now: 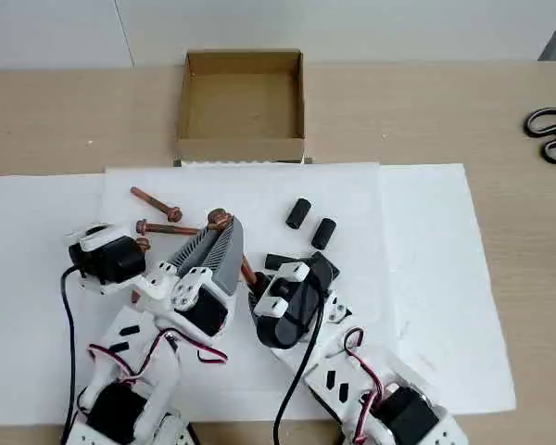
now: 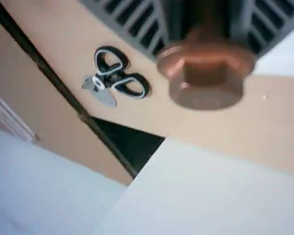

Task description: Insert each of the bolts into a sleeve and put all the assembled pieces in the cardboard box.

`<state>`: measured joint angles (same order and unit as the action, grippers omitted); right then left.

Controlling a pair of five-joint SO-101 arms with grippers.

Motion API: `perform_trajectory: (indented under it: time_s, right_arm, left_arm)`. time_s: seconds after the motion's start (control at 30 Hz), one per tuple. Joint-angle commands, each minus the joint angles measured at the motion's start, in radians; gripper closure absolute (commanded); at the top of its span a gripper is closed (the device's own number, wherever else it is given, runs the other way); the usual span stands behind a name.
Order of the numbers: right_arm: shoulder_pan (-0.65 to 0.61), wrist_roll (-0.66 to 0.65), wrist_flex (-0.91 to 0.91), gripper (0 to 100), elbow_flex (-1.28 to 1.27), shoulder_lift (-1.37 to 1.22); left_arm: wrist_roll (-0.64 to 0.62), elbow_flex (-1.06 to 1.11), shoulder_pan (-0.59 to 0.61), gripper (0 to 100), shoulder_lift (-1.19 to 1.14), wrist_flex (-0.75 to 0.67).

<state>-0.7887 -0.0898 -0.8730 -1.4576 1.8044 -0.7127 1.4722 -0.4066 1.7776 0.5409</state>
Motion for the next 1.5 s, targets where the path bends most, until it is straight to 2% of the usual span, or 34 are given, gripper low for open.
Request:
perform_trajectory:
  time_s: [0.0, 0.1, 0.4, 0.6, 0.73, 0.87, 0.97, 1.17, 1.47]
  right_arm:
    - [-0.007, -0.012, 0.008, 99.6, 0.048, 0.008]
    - [-0.007, -0.012, 0.007, 99.6, 0.064, 0.007]
    - [-0.004, -0.012, 0.005, 99.6, 0.061, 0.007]
    - [-0.002, -0.012, 0.007, 99.6, 0.064, 0.007]
    - [-0.002, -0.012, 0.008, 99.6, 0.066, 0.007]
    - [-0.001, -0.012, 0.008, 99.6, 0.066, 0.007]
    - [-0.001, -0.012, 0.008, 99.6, 0.066, 0.007]
    - [-0.002, -0.012, 0.005, 99.6, 0.064, 0.007]
    - [-0.002, -0.012, 0.036, 99.6, 0.066, 0.007]
  left_arm:
    - [0.008, 0.03, -0.005, 100, 0.009, -0.127]
    - [0.017, 0.059, -0.006, 100, 0.009, -0.167]
    - [0.029, 0.048, -0.008, 100, 0.009, -0.164]
    - [0.029, -0.035, -0.066, 100, 0.009, -0.015]
    - [0.031, -0.038, -0.084, 100, 0.009, 0.026]
    - [0.034, -0.041, -0.08, 100, 0.009, 0.02]
    - [0.083, -0.039, -0.078, 100, 0.009, 0.014]
    - [0.101, -0.036, 0.029, 100, 0.008, -0.103]
    - [0.097, -0.007, -0.058, 100, 0.009, -0.084]
